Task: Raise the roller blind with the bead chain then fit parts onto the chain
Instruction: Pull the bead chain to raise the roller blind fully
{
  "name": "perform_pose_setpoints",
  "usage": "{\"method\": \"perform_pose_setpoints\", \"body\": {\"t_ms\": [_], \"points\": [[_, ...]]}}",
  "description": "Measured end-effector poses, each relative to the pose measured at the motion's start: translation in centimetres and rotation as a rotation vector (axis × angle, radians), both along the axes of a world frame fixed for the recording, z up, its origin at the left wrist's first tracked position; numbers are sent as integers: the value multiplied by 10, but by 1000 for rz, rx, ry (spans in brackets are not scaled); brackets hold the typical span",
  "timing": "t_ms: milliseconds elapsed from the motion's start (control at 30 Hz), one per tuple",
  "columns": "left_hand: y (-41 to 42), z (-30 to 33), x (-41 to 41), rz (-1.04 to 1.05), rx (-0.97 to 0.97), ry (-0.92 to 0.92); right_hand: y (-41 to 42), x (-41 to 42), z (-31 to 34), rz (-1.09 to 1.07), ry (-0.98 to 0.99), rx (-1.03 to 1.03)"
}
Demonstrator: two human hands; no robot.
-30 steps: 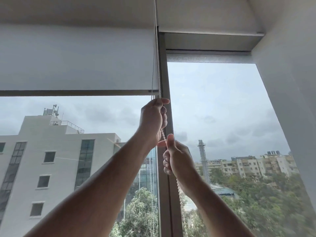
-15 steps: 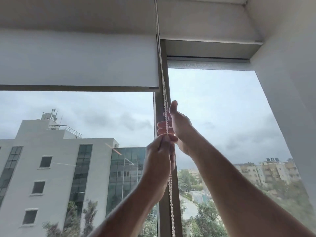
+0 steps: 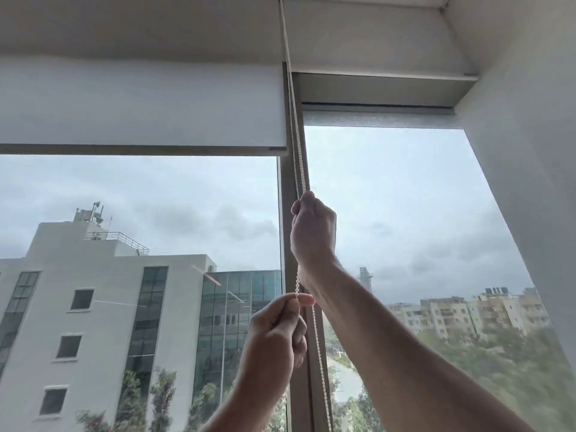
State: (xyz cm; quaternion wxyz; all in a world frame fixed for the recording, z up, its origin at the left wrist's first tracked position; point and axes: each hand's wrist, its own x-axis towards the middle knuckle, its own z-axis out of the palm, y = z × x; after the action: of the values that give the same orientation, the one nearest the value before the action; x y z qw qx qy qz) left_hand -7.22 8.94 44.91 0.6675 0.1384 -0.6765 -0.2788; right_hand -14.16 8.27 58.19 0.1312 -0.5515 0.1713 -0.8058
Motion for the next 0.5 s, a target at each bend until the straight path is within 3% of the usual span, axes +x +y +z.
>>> {"method": "perform_pose_setpoints", "body": {"t_ms": [100,300,500], "points": [[-8,1,9,104,21,-54,-8,-1,-22,-78,26,-52],[-17,43,18,275,95,31,-7,0,-51,-66,53,-98],[6,104,5,266,-65,9,2,-3,-71,-80,59,-141]]}}
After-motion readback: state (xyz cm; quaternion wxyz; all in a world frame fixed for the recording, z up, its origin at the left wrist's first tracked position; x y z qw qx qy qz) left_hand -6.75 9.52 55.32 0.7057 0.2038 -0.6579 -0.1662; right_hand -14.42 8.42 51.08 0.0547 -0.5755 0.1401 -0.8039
